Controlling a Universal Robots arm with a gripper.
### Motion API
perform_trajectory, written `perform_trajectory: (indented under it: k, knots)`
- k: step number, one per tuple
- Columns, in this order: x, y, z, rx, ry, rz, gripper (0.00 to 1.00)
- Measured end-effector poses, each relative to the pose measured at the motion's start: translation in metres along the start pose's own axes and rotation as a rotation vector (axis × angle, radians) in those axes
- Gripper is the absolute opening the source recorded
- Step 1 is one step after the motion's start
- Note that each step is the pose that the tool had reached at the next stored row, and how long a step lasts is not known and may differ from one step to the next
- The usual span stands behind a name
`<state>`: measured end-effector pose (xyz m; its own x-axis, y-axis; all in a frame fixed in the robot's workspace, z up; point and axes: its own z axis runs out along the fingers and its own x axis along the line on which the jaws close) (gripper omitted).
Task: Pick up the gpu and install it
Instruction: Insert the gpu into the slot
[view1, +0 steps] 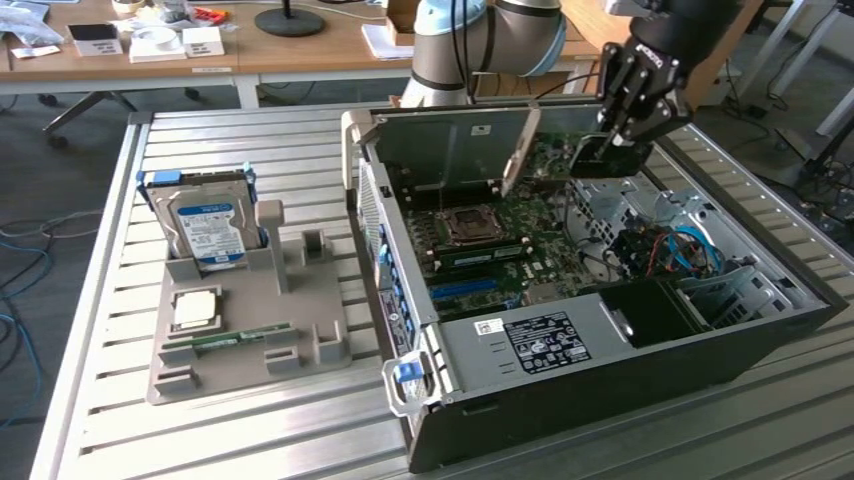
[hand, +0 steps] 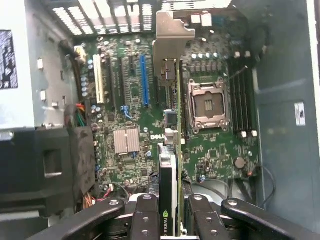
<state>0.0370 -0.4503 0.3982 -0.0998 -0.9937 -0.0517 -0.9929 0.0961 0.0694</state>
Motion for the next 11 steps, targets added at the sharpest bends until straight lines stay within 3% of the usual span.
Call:
perform_trajectory:
  k: [4,11]
  knots:
    - [0.0,0.0,0.0003,-0.0017,0.0031,-0.044,0.27]
    - [0.0001,0.0005,0.0003,-0.0006,0.0034,-0.05,0.27]
